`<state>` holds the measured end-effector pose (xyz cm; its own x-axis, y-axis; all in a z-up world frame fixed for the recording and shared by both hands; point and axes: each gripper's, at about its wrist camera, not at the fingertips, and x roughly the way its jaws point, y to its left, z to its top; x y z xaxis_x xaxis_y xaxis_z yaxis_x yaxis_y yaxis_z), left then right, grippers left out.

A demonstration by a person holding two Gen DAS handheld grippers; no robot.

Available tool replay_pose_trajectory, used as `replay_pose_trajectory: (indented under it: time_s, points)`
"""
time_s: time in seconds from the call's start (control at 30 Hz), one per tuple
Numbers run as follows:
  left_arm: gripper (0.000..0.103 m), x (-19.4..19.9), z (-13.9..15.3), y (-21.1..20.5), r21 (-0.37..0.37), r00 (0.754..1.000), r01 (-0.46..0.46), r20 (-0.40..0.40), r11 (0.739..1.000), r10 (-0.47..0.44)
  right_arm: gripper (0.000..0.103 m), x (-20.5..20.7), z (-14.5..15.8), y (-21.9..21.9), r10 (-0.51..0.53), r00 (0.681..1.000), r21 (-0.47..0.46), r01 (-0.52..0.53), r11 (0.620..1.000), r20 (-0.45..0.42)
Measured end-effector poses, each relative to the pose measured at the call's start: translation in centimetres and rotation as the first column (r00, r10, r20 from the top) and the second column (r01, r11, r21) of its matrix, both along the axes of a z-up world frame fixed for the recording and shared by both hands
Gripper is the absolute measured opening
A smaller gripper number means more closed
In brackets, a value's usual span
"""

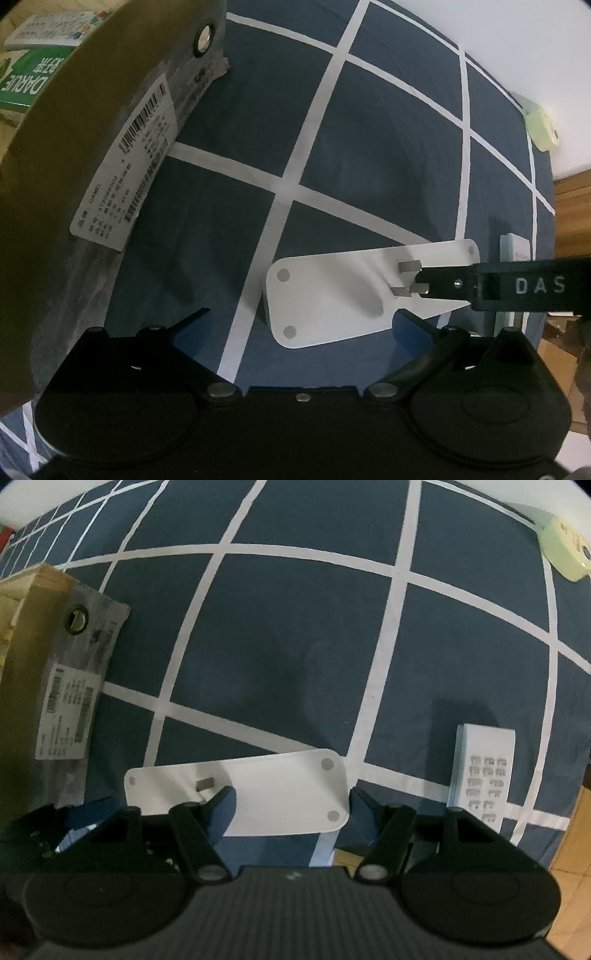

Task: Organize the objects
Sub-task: 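Close the right tool on the white power strip, then lift the power strip with the right tool and carry it over the box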

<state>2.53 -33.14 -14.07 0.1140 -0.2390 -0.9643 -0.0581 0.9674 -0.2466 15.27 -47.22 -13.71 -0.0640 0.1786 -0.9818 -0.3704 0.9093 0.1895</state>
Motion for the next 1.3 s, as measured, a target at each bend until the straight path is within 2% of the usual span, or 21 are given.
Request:
replay_pose_trajectory:
  time_s: [0.17, 0.23, 0.27, 0.4, 0.53, 0.7, 0.97, 1.07, 1.3]
  points:
    - [0.103, 0.1, 0.0, -0.2, -0.002, 1.000, -0.002, 0.000, 1.000, 0.002, 0.071, 0.4, 0.8, -0.1, 0.006, 1.000, 0.011, -0.006, 1.000, 0.007]
    - [0.103, 0.2, 0.0, -0.4, -0.004, 1.000, -0.005, 0.002, 1.000, 0.005, 0.081, 0.6, 1.2, -0.1, 0.001, 1.000, 0.034, -0.002, 0.999, 0.002]
    - [0.103, 0.2, 0.0, -0.4, -0.004, 1.000, -0.007, 0.001, 1.000, 0.007, 0.083, 0.6, 1.3, -0.1, 0.004, 1.000, 0.050, -0.003, 0.999, -0.004]
    - [0.103, 0.4, -0.1, -0.8, -0.006, 1.000, -0.013, -0.004, 1.000, 0.013, 0.085, 0.6, 1.6, 0.5, 0.044, 0.999, 0.039, -0.044, 0.998, 0.010]
    - [0.103, 0.5, -0.3, -1.2, -0.011, 1.000, -0.025, -0.013, 1.000, 0.025, 0.089, 0.9, 0.7, 0.6, 0.048, 0.999, 0.045, -0.048, 0.998, -0.017]
    - [0.103, 0.6, -0.4, -1.5, -0.020, 0.999, -0.037, -0.015, 0.999, 0.037, 0.091, 1.4, 0.2, 0.2, 0.050, 0.998, 0.069, -0.047, 0.996, -0.042]
    - [0.103, 1.0, -0.9, -1.9, -0.020, 0.999, -0.044, -0.030, 0.999, 0.044, 0.091, 0.9, 0.6, 0.8, 0.106, 0.994, 0.086, -0.104, 0.991, -0.015]
    - [0.103, 1.1, -1.0, -1.9, -0.027, 0.998, -0.050, -0.037, 0.998, 0.049, 0.091, 1.1, -0.1, 0.9, 0.095, 0.995, 0.059, -0.094, 0.994, -0.021]
    - [0.103, 1.4, -1.2, -2.1, -0.038, 0.998, -0.048, -0.044, 0.998, 0.046, 0.091, 1.4, -1.4, 0.7, 0.084, 0.995, 0.083, -0.079, 0.993, -0.055]
